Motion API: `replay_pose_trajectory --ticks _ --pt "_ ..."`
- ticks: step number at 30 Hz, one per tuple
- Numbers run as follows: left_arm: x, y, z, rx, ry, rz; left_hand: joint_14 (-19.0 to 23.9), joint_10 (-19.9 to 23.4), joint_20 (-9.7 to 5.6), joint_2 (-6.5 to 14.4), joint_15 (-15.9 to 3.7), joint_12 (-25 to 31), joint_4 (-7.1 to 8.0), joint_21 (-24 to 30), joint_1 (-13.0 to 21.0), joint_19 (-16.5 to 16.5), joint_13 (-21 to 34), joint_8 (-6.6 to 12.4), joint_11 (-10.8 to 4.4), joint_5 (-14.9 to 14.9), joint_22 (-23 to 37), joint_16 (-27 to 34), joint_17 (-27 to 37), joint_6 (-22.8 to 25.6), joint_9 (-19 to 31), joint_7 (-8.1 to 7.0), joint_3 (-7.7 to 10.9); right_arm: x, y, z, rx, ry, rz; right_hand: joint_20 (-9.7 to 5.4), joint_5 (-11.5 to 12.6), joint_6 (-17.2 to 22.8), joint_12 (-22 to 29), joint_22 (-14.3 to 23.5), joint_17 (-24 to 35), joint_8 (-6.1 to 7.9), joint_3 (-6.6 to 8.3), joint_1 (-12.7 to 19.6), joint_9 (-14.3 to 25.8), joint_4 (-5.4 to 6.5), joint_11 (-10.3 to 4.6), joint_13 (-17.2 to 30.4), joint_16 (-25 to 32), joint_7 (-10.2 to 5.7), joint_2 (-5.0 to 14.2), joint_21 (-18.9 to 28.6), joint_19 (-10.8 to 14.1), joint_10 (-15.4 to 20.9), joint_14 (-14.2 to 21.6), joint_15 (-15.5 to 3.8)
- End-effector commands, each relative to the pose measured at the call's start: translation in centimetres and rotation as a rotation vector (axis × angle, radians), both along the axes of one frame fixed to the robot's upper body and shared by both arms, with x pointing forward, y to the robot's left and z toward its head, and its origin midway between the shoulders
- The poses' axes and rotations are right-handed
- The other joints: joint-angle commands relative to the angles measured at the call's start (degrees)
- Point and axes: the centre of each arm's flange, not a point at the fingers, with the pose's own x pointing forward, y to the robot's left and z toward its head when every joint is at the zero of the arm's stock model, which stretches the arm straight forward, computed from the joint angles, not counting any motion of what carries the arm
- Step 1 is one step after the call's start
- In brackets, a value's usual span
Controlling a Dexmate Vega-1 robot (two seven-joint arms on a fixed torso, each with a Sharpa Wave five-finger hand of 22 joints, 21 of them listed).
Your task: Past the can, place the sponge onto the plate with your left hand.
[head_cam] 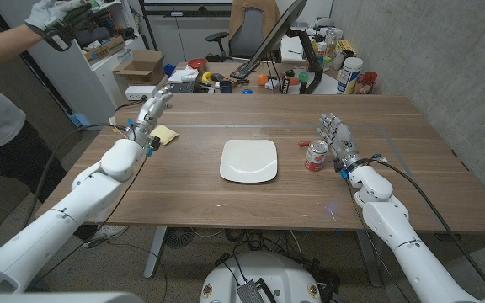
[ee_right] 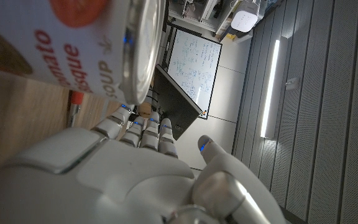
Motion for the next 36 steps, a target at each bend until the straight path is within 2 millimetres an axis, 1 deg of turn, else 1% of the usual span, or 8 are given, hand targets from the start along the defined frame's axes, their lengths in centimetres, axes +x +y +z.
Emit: replay_pose_trajectory --ticks 1,8,9,11,17,27,34,36 --pt "-1.2 2.4 3.3 0.258 -0.007 0.374 0.2 0.2 -0.39 4.1 0.19 0.3 0.37 0.2 -0.8 0.0 0.3 0.49 0.20 0.0 0.1 0.5 0.2 0.6 0.1 -0.47 0.01 -0.1 -0.2 0.3 -0.003 -0.010 -0.007 -3.39 0.5 0.4 0.3 0.3 0.1 0.32 0.53 0.0 0.2 -0.05 -0.02 0.2 0.3 0.06 4.94 0.3 0.5 0.5 0.2 -0.55" --pt "-2.5 3.1 5.5 0.366 -0.029 0.496 0.4 0.9 -0.35 3.5 0.10 0.5 0.74 0.2 -1.8 0.0 0.4 0.70 -0.02 -0.2 0.2 0.6 0.4 1.5 0.2 -0.20 -0.80 -0.3 -0.4 0.2 0.002 -0.010 -0.012 -3.48 0.5 0.4 0.3 0.3 0.1 0.32 0.55 0.0 0.2 -0.06 0.09 0.2 0.3 0.16 4.94 0.3 0.6 0.6 0.3 -0.49" --pt "-2.5 3.2 5.5 0.373 -0.032 0.505 0.5 1.4 -0.63 3.5 0.13 0.7 0.81 0.2 -2.2 0.1 0.4 0.86 0.09 -0.1 0.2 0.7 0.4 2.2 0.2 0.17 -1.02 -0.3 -0.4 0.2 0.002 -0.009 -0.013 -3.51 0.5 0.4 0.3 0.3 0.1 0.32 0.55 0.0 0.2 -0.06 0.11 0.2 0.3 0.15 4.94 0.3 0.7 0.6 0.4 -0.50" --pt "-2.9 3.2 6.2 0.471 -0.025 0.595 0.9 2.4 -2.43 3.7 -0.08 1.0 0.81 0.4 -2.9 0.8 0.5 1.07 0.37 -0.1 0.3 0.8 0.5 3.3 0.3 0.61 -1.31 -0.3 -0.4 0.3 -0.001 -0.011 -0.015 -3.52 0.5 0.4 0.4 0.3 0.1 0.33 0.56 0.0 0.2 -0.06 0.08 0.2 0.3 0.21 4.95 0.3 0.7 0.6 0.4 -0.50" --pt "-3.2 3.1 6.5 0.552 -0.010 0.658 0.8 2.4 -4.42 4.0 -0.23 0.9 0.68 0.4 -3.3 0.8 0.5 0.85 0.38 0.0 0.3 0.7 0.5 3.4 0.3 1.04 -1.22 -0.2 -0.4 0.1 0.004 -0.010 -0.010 -3.63 0.5 0.4 0.3 0.3 0.1 0.32 0.58 0.0 0.2 -0.06 0.15 0.2 0.4 0.29 4.97 0.4 0.7 0.6 0.5 -0.51" --pt "-3.4 3.1 6.8 0.656 -0.020 0.797 0.6 2.3 -4.56 4.3 -0.50 0.7 0.48 0.3 -3.3 0.7 0.5 0.50 -0.05 0.1 0.2 0.5 0.4 2.9 0.3 0.78 -0.86 -0.1 -0.3 0.0 0.010 -0.009 -0.014 -3.63 0.5 0.4 0.3 0.3 0.1 0.31 0.60 0.0 0.2 -0.06 0.35 0.2 0.4 0.35 4.97 0.4 0.8 0.7 0.6 -0.45" --pt "-3.0 3.9 7.1 0.644 0.021 0.803 0.9 2.4 -4.61 4.3 -0.77 0.7 0.34 0.3 -3.3 0.7 0.5 0.43 -0.21 0.2 0.2 0.5 0.3 2.8 0.3 0.50 -0.65 -0.1 -0.2 0.1 0.005 -0.014 -0.009 -3.61 0.5 0.5 0.3 0.3 0.1 0.32 0.62 0.0 0.2 -0.07 0.21 0.2 0.3 0.34 4.97 0.4 0.8 0.7 0.5 -0.48" --pt "-2.8 4.2 7.0 0.642 0.022 0.819 0.9 2.4 -4.98 2.7 -1.22 0.7 -0.39 0.2 -3.3 0.7 0.5 0.28 -0.60 0.0 0.1 0.3 0.0 2.5 0.3 -0.05 -1.03 -0.1 -0.3 0.0 0.014 -0.013 -0.013 -3.63 0.5 0.5 0.3 0.3 0.1 0.33 0.62 0.0 0.2 -0.07 0.19 0.2 0.3 0.35 4.97 0.4 0.8 0.7 0.5 -0.47"
